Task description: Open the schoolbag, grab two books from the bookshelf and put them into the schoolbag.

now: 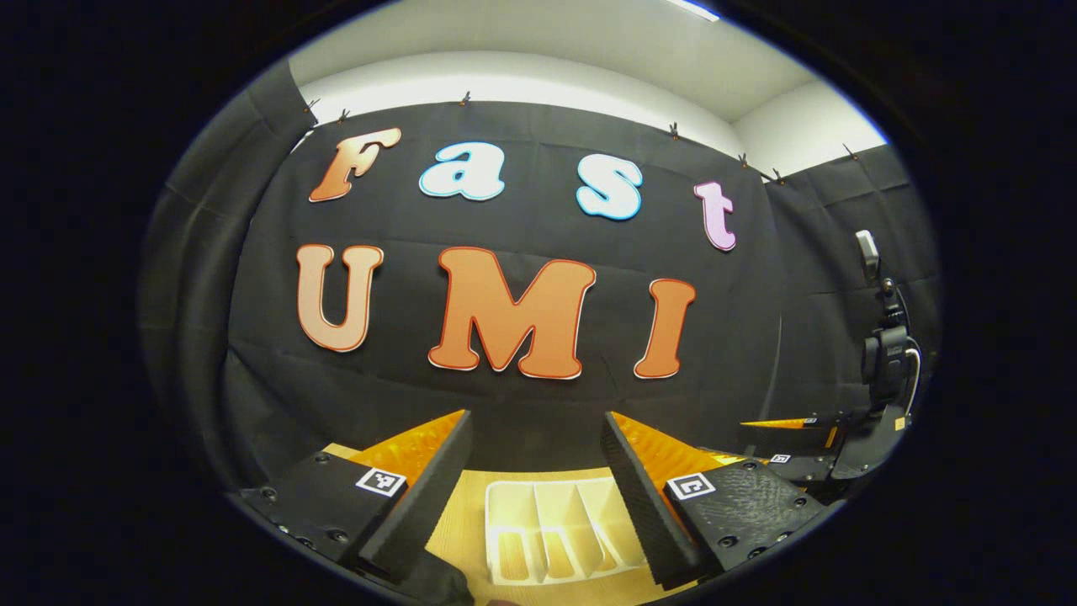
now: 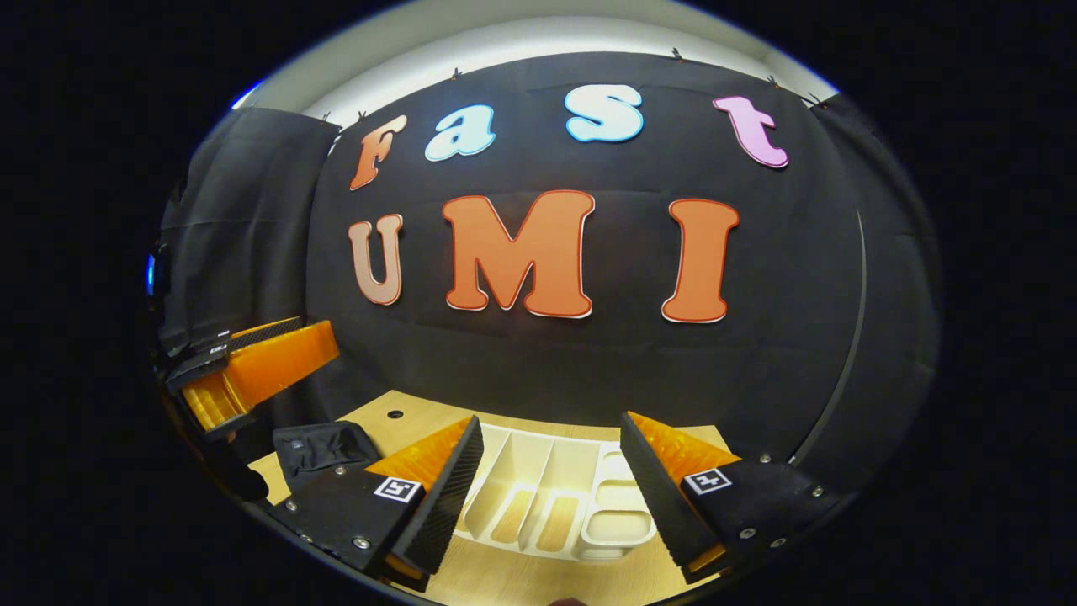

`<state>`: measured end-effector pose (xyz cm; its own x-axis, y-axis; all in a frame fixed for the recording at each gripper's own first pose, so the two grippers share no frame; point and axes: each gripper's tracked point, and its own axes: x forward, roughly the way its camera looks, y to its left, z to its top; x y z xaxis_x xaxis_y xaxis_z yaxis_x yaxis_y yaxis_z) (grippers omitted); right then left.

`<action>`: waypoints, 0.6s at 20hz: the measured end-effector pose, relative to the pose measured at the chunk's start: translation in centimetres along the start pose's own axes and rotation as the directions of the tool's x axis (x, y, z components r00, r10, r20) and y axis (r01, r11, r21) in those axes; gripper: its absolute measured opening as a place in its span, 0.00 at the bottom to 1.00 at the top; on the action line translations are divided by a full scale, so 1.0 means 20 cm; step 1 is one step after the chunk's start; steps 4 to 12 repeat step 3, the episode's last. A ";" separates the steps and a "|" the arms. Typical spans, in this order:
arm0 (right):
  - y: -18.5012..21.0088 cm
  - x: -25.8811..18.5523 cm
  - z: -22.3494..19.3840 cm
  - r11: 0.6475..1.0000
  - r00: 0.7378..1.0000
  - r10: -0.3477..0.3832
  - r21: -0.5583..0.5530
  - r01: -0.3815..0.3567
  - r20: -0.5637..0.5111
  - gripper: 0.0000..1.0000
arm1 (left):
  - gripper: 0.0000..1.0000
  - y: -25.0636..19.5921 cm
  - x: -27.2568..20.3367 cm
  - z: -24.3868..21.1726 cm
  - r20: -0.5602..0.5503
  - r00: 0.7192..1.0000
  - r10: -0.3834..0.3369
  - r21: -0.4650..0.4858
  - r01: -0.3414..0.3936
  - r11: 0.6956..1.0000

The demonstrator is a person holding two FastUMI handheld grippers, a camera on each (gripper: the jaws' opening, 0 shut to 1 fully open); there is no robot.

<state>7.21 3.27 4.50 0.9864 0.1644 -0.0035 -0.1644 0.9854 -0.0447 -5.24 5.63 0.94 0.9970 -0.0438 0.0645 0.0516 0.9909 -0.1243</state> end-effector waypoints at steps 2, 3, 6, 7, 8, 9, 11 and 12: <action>-0.01 0.00 0.01 0.999 0.999 -0.031 -0.026 0.031 0.015 0.97 | 0.95 0.02 0.03 -0.01 0.006 1.000 0.015 0.003 -0.015 1.000; -0.02 0.01 -0.02 0.999 0.999 -0.033 -0.031 0.033 0.002 0.97 | 0.97 0.01 0.05 -0.03 -0.004 1.000 0.012 -0.001 -0.012 1.000; -0.02 0.01 -0.02 0.999 0.999 -0.033 -0.031 0.033 0.002 0.97 | 0.97 0.01 0.05 -0.03 -0.004 1.000 0.012 -0.001 -0.012 1.000; -0.02 0.01 -0.02 0.999 0.999 -0.033 -0.031 0.033 0.002 0.97 | 0.97 0.01 0.05 -0.03 -0.004 1.000 0.012 -0.001 -0.012 1.000; -0.02 0.01 -0.02 0.999 0.999 -0.033 -0.031 0.033 0.002 0.97 | 0.97 0.01 0.05 -0.03 -0.004 1.000 0.012 -0.001 -0.012 1.000; -0.02 0.01 -0.02 0.999 0.999 -0.033 -0.031 0.033 0.002 0.97 | 0.97 0.01 0.05 -0.03 -0.004 1.000 0.012 -0.001 -0.012 1.000; -0.02 0.01 -0.02 0.999 0.999 -0.033 -0.031 0.033 0.002 0.97 | 0.97 0.01 0.05 -0.03 -0.004 1.000 0.012 -0.001 -0.012 1.000; -0.02 0.01 -0.02 0.999 0.999 -0.033 -0.031 0.033 0.002 0.97 | 0.97 0.01 0.05 -0.03 -0.004 1.000 0.012 -0.001 -0.012 1.000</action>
